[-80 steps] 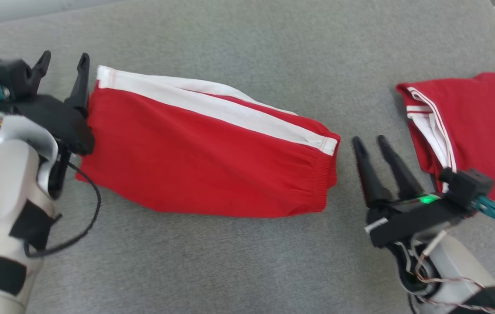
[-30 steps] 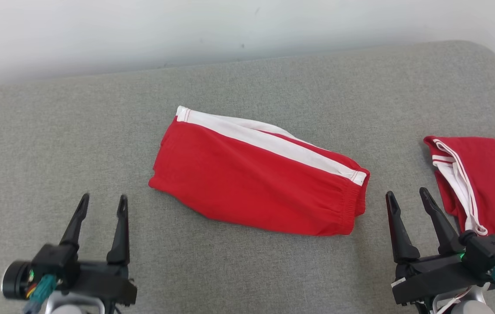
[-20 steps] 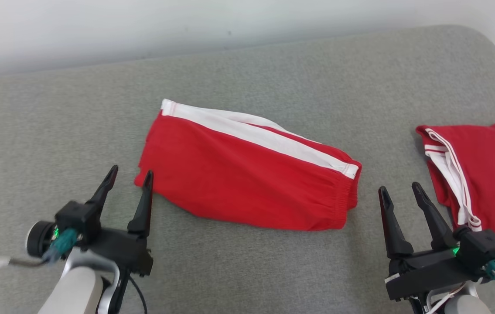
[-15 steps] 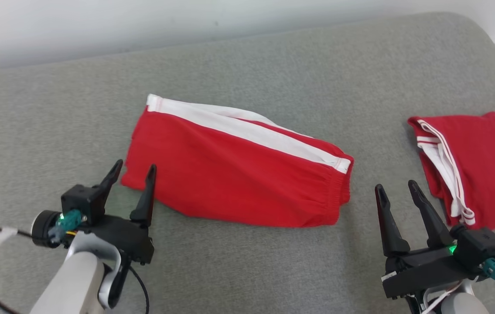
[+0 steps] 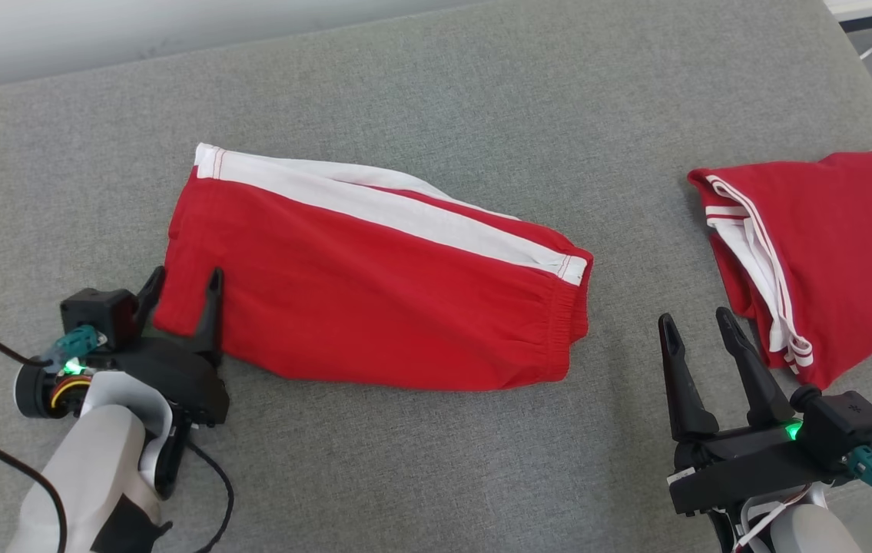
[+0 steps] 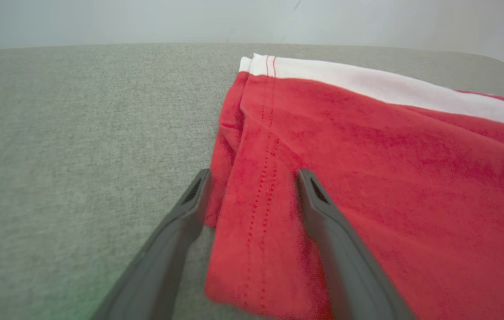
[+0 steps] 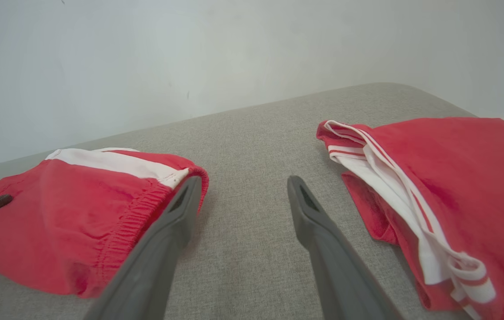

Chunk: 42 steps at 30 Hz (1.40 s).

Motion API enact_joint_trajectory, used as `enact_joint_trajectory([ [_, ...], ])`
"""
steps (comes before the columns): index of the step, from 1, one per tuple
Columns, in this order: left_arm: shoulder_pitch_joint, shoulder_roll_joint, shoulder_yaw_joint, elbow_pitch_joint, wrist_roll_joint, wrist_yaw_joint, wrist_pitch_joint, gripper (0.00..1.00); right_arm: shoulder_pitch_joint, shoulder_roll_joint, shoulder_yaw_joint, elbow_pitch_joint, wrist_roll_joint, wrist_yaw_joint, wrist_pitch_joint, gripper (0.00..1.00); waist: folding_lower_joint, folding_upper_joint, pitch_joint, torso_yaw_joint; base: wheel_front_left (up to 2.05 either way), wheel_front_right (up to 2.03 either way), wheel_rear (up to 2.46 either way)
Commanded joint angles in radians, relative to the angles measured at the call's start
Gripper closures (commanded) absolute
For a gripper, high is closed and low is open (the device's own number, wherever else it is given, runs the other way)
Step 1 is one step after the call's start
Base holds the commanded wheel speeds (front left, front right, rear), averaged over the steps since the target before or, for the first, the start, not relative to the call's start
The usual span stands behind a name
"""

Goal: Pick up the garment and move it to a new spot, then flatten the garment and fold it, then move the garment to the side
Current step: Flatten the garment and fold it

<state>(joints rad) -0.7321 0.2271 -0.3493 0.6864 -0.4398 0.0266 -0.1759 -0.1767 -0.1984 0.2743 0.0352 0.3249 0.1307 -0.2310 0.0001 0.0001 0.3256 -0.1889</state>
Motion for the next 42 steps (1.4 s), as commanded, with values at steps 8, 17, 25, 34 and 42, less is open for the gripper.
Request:
enact_joint_trajectory([
  [8,-0.002,-0.03,-0.001,0.103,-0.042,-0.03,0.003,1.0,-0.014,0.0,0.008,0.008,0.016,0.0,-0.013,0.0,-0.0001,-0.0001,-0.001,0.004,0.0,0.0,0.0],
  [17,0.043,-0.057,0.006,0.086,-0.068,-0.043,-0.036,1.0,-0.001,-0.007,-0.002,0.01,0.025,0.0,-0.017,0.0,-0.0001,-0.0001,-0.009,0.026,0.0,0.0,0.0],
  [25,0.189,-0.078,0.029,-0.109,-0.078,0.025,-0.072,1.0,0.032,-0.017,-0.034,0.003,0.02,0.0,0.001,0.0,-0.0001,-0.0001,-0.043,0.074,0.0,0.0,0.0],
  [34,0.415,-0.073,0.017,-0.402,-0.067,0.13,-0.04,1.0,0.067,-0.033,-0.054,-0.022,0.009,0.0,0.043,0.0,-0.0001,-0.0001,-0.09,0.131,0.0,0.0,0.0],
  [42,0.49,-0.045,0.011,-0.501,-0.036,0.178,-0.028,0.0,0.074,-0.036,-0.049,-0.031,0.01,0.0,0.069,0.0,-0.0001,-0.0001,-0.114,0.14,0.0,0.0,0.0],
])
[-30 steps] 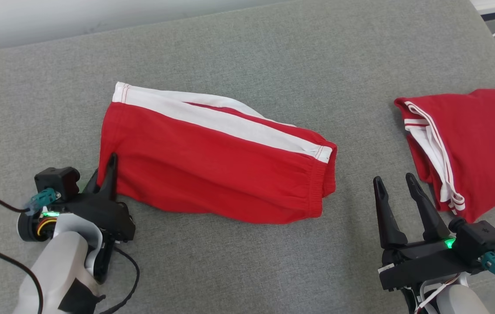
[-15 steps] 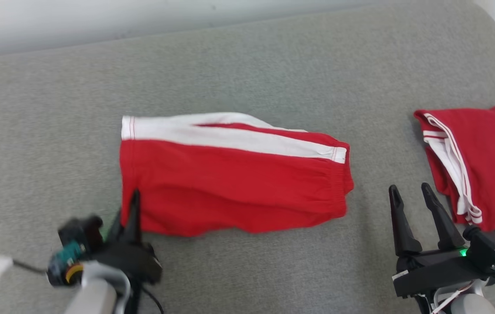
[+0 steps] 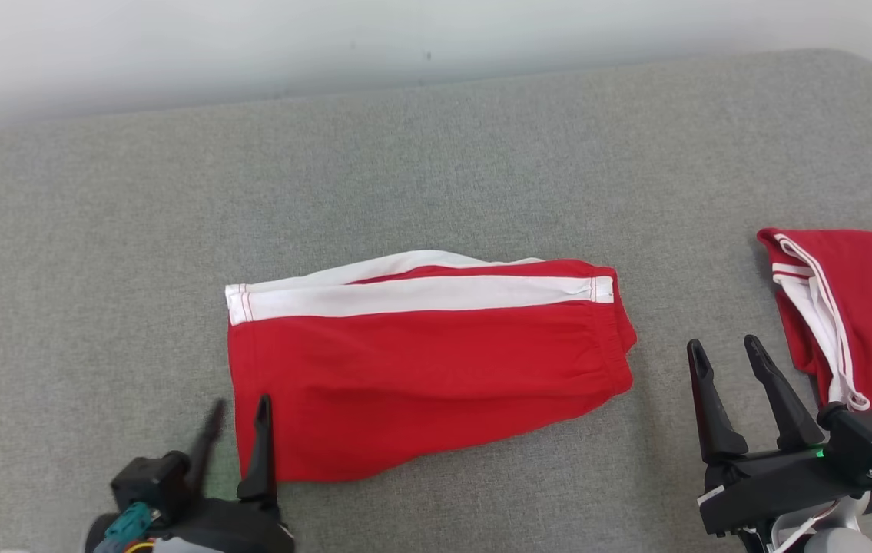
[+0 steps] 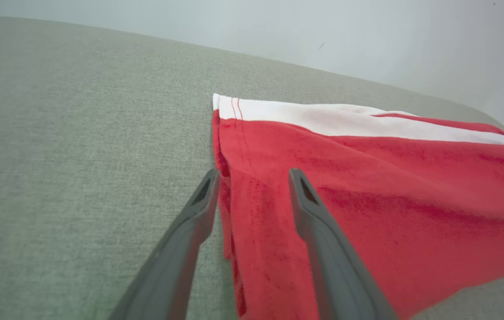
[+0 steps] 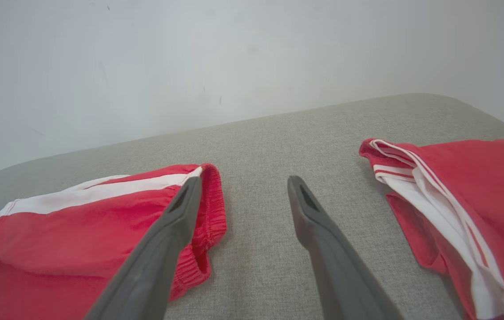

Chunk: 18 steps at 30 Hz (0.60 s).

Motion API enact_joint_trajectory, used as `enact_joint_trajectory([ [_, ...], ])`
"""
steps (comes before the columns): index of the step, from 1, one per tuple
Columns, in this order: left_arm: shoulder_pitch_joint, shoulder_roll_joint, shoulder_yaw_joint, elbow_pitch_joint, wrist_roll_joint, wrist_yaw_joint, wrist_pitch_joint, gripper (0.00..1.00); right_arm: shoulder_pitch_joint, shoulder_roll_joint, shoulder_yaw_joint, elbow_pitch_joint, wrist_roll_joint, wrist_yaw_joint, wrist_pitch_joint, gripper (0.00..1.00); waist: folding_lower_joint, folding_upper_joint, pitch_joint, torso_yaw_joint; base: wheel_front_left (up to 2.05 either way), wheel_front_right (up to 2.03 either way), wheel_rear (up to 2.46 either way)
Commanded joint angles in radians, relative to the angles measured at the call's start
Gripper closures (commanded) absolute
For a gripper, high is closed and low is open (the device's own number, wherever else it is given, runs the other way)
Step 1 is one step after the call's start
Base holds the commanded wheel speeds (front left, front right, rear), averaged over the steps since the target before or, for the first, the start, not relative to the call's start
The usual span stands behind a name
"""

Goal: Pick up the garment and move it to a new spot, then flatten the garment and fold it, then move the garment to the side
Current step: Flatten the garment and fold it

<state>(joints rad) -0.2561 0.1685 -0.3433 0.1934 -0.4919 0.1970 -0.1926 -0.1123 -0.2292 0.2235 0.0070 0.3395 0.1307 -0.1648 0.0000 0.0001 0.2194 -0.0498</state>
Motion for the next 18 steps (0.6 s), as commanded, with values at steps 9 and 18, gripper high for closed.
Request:
enact_joint_trajectory([
  [9,-0.016,0.047,0.053,-0.108,0.099,0.007,-0.07,0.0,0.024,-0.007,-0.015,-0.009,-0.013,0.0,0.008,0.0,0.0,-0.0001,-0.039,0.024,0.0,0.0,0.0],
  [18,-0.012,0.072,0.163,-0.202,0.229,-0.009,-0.071,0.0,0.018,-0.009,-0.019,-0.017,-0.048,0.0,0.015,0.0,0.0,-0.0001,-0.088,0.043,0.0,0.0,0.0],
])
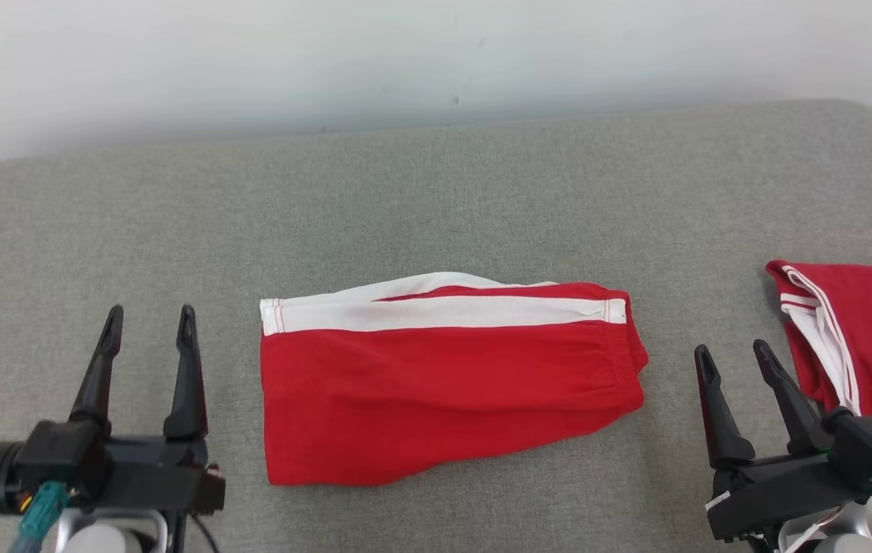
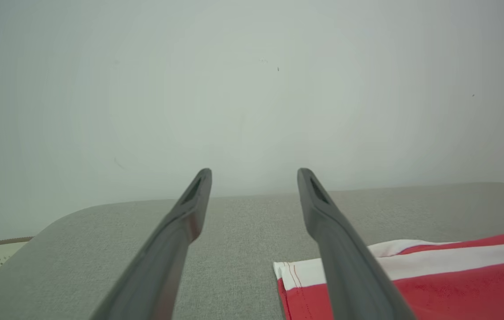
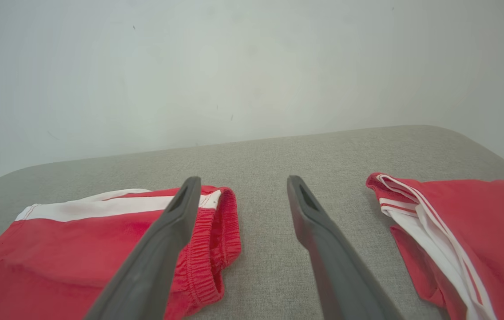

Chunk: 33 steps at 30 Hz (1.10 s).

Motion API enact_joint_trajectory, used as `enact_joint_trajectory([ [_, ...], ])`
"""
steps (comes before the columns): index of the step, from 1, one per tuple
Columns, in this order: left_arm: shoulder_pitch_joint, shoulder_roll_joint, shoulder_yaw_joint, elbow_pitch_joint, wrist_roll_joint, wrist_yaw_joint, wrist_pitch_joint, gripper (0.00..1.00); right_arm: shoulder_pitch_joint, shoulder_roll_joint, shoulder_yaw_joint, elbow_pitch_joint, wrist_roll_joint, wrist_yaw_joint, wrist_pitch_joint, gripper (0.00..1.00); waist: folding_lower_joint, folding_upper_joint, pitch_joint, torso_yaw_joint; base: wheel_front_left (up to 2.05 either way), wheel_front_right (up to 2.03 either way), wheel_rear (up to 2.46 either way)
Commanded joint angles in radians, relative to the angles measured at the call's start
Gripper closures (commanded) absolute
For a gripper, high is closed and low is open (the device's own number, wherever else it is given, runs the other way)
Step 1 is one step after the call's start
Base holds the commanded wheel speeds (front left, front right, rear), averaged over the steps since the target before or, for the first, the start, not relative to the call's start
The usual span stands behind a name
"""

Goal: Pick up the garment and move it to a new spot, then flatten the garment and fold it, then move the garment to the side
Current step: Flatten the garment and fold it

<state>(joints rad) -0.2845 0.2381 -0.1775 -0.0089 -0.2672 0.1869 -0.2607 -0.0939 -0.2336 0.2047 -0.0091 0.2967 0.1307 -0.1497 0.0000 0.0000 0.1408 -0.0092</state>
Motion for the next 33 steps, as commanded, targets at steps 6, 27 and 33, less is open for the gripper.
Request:
enact_joint_trajectory([
  [6,0.092,0.023,0.019,-0.022,0.045,0.022,-0.003,0.0,0.024,0.002,-0.002,-0.011,-0.028,0.0,0.01,0.0,0.0,0.0,-0.043,0.003,0.0,0.0,0.0],
  [27,0.243,0.042,0.008,-0.09,0.038,0.069,0.064,0.0,0.121,0.027,-0.03,-0.058,-0.053,0.0,0.06,0.0,0.0,0.0,-0.116,-0.001,0.0,0.0,0.0],
  [33,0.245,0.04,0.006,-0.098,0.035,0.074,0.068,0.0,0.122,0.027,-0.033,-0.058,-0.052,0.0,0.063,0.0,0.0,0.0,-0.114,0.003,0.0,0.0,0.0],
])
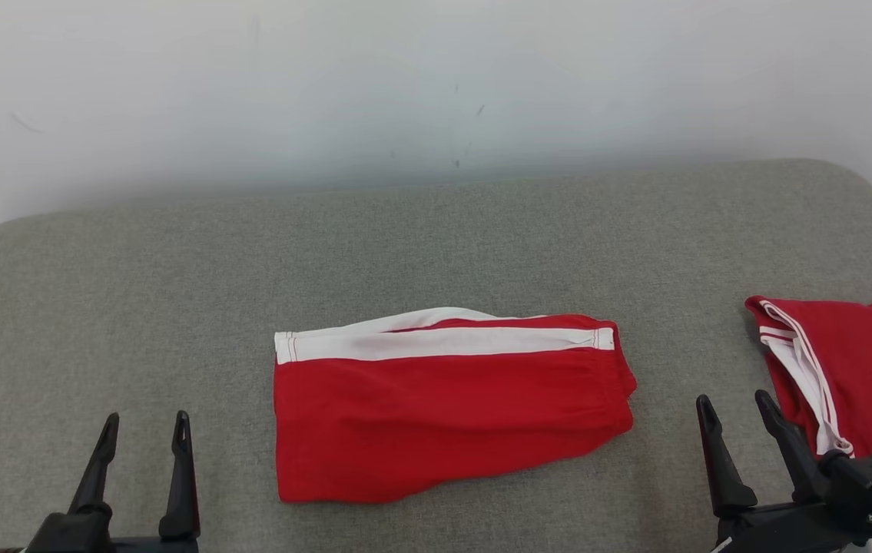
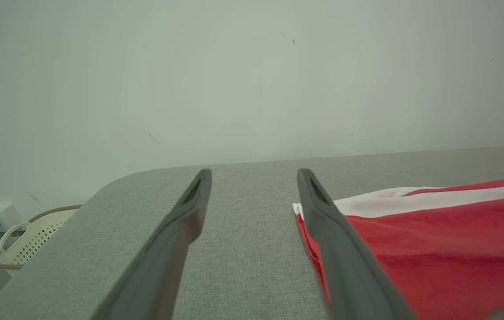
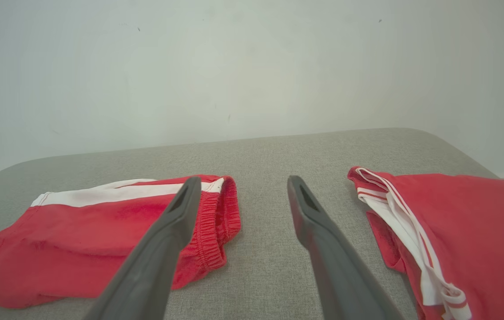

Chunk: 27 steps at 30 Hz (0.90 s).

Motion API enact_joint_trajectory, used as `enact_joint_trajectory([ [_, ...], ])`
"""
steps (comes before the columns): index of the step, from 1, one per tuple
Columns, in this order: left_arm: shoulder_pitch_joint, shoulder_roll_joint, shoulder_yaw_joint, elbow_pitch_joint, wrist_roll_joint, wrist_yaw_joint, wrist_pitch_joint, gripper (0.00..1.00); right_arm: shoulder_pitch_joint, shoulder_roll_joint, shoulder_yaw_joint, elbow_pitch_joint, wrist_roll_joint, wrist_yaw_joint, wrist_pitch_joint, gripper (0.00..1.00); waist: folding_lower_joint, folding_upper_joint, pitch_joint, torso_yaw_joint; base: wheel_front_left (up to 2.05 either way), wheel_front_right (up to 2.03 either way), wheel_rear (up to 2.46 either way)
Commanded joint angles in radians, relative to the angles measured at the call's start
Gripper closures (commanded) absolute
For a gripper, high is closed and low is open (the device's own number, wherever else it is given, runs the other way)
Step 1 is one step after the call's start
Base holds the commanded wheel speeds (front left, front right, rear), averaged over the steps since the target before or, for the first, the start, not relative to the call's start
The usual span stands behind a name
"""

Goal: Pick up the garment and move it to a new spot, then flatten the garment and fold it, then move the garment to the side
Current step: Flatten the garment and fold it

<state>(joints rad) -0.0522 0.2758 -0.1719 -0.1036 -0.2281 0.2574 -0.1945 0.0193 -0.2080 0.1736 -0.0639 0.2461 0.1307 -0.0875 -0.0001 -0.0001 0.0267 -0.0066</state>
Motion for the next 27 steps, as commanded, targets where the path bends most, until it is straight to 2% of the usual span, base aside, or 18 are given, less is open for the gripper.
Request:
enact_joint_trajectory([
  [1,0.012,0.003,0.001,-0.004,-0.005,0.004,0.001,0.0,0.008,0.0,-0.002,-0.003,-0.001,0.0,0.001,0.0,0.0001,0.0001,0.0,0.001,0.0,0.0,0.0],
  [7,-0.016,-0.007,-0.011,-0.003,-0.005,0.003,-0.01,0.0,-0.013,-0.012,-0.004,0.009,0.008,0.0,0.004,0.0,0.0001,0.0001,0.014,0.028,0.0,0.0,0.0],
  [11,-0.059,-0.036,-0.031,0.018,-0.012,-0.008,-0.028,0.0,-0.049,-0.023,0.005,0.055,0.025,0.0,-0.002,0.0,0.0001,0.0001,0.041,0.07,0.0,0.0,0.0],
  [17,-0.126,-0.081,-0.057,0.081,-0.015,-0.026,-0.056,0.0,-0.114,-0.044,0.045,0.207,0.052,0.0,-0.033,0.0,0.0001,0.0001,0.073,0.129,0.0,0.0,0.0],
  [27,-0.169,-0.103,-0.06,0.103,0.007,-0.042,-0.07,0.0,-0.255,-0.058,0.127,0.49,0.104,0.0,-0.086,0.0,0.0001,0.0001,0.128,0.176,0.0,0.0,0.0],
])
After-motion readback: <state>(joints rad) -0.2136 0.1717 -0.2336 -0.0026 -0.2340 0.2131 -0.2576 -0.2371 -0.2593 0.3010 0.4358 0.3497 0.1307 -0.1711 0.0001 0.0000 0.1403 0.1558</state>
